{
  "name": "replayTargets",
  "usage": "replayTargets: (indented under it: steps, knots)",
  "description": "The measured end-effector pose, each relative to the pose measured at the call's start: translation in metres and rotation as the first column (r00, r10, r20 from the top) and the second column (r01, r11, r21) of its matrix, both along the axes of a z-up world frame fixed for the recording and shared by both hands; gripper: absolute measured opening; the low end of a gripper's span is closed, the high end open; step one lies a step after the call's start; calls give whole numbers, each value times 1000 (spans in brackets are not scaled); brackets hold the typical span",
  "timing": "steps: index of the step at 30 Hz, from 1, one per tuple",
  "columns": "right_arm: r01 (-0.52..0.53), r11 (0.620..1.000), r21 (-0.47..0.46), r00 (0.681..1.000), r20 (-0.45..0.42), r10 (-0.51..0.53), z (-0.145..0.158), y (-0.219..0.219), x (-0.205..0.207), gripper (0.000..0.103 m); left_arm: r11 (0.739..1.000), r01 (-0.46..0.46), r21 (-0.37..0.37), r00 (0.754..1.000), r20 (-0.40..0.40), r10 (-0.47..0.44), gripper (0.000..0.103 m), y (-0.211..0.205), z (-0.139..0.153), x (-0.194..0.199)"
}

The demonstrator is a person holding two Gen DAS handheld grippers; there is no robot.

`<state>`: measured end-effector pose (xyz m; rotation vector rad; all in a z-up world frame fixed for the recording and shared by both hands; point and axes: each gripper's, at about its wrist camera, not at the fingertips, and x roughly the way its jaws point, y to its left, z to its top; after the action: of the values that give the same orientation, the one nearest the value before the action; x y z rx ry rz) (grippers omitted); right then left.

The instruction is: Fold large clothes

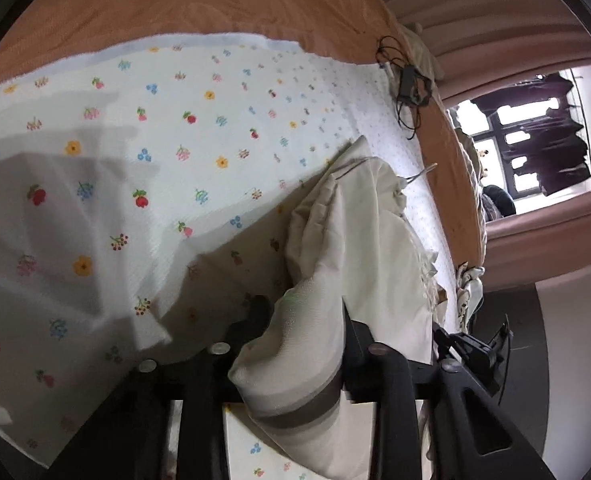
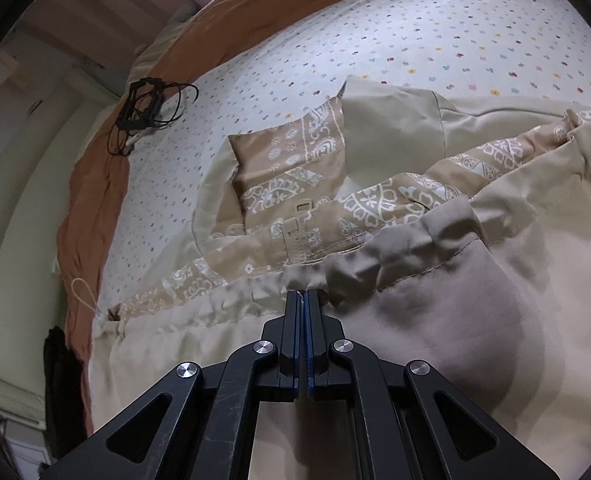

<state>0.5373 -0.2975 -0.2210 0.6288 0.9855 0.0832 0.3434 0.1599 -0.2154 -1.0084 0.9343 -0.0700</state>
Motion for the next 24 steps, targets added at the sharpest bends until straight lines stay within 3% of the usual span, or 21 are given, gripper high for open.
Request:
replayTargets:
  steps: [3,5,7,8,13,24]
  knots:
    - [-10,999,46,1000,-20,11,6,-6,-8,6,1000,6,-16,999,36,-6,17,-2,9,0]
    - [-18,998,64,1000,-4,19,14,-10,-19,16,1000,16,-17,998,62,-15,15,-5,23,0]
    - [-22,998,60,1000,19,21,22,-13,-36,45,999,28,-25,996,86,-26,13,-8,36,0]
    - [-20,999,49,999,42,18,30,-15,-51,48,999,36,-25,994,105,-33,13,-11,45,1]
    - [-39,998,53,995,89,34,49,-19,-104,48,996,76,-38,983,172,-69,11,-25,81,4]
    - [-98,992,74,991,98,90,49,-17,-212,48,986,164,-42,954,261,-147,11,-68,145,20]
